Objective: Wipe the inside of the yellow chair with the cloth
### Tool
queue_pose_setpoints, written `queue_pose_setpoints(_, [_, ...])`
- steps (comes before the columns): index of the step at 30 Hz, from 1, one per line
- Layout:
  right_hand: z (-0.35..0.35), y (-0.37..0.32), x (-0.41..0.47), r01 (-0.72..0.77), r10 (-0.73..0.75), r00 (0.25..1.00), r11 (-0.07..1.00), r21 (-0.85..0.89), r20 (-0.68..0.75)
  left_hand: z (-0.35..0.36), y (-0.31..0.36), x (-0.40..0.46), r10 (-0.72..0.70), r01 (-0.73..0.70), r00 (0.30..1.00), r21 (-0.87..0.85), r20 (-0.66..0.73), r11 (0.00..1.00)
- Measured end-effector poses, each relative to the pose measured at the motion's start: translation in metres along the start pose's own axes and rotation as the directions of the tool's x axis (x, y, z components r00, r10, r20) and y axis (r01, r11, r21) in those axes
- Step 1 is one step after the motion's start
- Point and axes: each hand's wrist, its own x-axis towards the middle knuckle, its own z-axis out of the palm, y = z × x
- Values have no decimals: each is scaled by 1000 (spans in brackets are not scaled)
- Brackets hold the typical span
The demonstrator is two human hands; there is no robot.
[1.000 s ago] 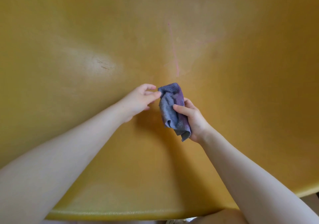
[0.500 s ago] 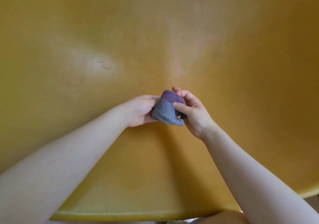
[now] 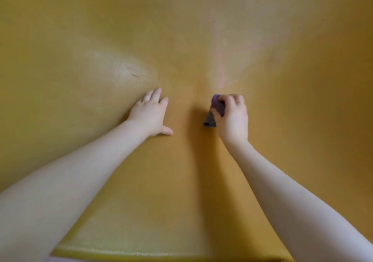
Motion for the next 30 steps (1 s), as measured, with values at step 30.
queue_pose_setpoints(30, [66, -51, -38, 410, -411, 896, 911, 43, 171, 5, -14, 12, 54, -56, 997, 22, 62, 998])
